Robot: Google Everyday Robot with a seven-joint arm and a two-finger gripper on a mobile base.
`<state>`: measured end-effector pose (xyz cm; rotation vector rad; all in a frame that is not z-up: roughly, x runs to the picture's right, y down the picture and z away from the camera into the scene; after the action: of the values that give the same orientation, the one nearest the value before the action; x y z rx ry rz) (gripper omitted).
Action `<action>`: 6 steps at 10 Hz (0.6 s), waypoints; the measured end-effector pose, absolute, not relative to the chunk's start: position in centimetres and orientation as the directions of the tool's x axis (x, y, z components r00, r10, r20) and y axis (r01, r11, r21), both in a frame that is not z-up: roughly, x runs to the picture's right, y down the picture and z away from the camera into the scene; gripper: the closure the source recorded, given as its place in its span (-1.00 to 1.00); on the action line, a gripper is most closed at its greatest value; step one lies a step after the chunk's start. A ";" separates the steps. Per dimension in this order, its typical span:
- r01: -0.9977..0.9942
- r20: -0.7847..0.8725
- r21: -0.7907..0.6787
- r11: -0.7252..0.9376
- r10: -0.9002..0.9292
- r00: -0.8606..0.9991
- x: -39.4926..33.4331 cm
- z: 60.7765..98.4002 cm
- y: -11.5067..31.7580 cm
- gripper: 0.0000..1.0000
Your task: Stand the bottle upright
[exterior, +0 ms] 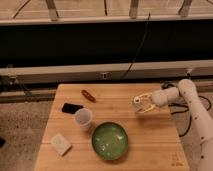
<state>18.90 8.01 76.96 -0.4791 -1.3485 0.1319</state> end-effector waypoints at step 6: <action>0.257 0.924 -0.381 0.888 0.357 0.136 17.9 76.5 8.2 1.00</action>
<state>17.86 8.20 76.51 -0.5182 -1.4529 0.0774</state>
